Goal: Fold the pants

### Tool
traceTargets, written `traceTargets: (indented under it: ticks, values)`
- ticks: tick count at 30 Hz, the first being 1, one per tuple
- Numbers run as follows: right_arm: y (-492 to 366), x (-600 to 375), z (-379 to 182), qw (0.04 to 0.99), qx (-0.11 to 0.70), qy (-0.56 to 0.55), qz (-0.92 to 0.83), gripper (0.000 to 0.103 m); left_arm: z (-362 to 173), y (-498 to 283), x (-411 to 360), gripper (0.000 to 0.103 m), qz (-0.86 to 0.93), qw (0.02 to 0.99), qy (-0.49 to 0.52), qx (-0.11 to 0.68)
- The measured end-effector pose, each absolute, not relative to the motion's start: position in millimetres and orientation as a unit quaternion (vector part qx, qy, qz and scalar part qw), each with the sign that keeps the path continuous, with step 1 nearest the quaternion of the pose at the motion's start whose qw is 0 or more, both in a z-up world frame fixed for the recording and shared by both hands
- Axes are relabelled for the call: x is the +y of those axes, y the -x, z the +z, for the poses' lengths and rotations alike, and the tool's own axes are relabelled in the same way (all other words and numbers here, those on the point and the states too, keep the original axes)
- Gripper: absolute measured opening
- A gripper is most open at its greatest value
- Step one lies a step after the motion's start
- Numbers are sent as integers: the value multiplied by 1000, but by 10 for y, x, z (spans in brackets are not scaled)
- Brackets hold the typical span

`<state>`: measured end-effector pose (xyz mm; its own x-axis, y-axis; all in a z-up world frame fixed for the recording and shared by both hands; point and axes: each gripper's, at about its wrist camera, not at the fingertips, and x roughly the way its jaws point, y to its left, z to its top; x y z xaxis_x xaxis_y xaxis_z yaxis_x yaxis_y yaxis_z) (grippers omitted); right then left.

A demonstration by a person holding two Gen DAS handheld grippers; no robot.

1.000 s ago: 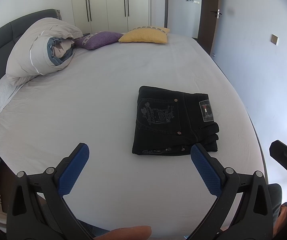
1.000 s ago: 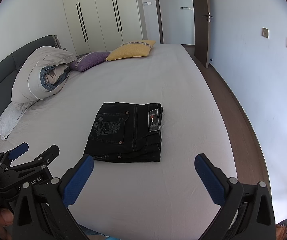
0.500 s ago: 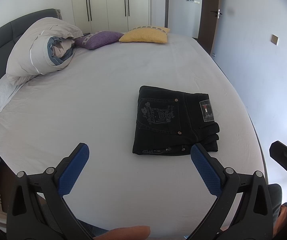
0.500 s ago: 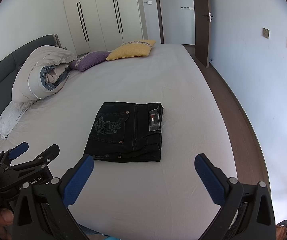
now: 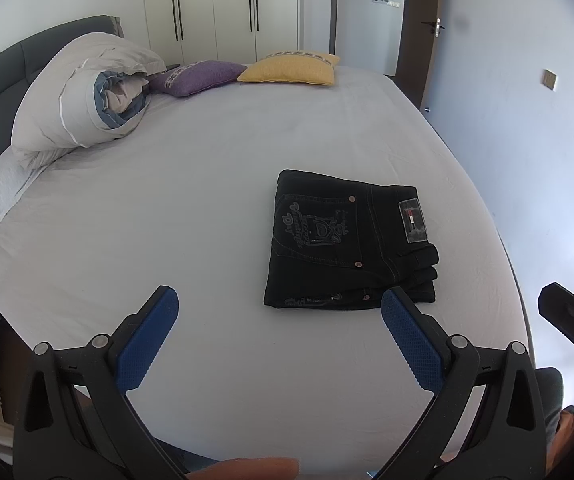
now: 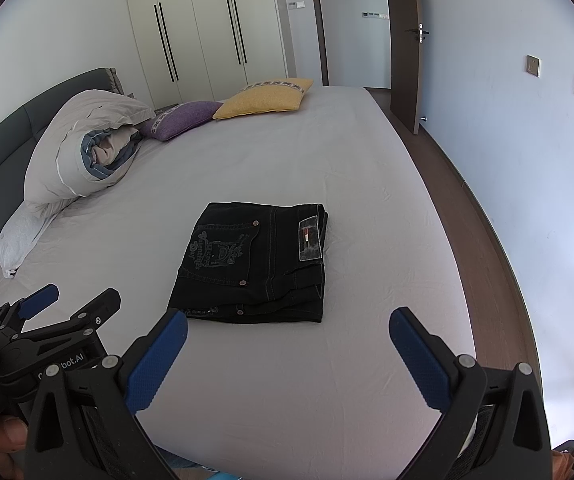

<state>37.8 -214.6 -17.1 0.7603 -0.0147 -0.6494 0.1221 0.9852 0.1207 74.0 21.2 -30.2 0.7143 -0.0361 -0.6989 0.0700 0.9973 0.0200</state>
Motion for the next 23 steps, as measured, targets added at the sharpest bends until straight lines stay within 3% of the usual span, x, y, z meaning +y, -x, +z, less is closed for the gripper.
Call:
traceTargets:
  ticks: [23]
  values:
    - [-298,-2181,-235,933,348,-86,-43,103,-367,-762,289,103,-31,922,-18,387]
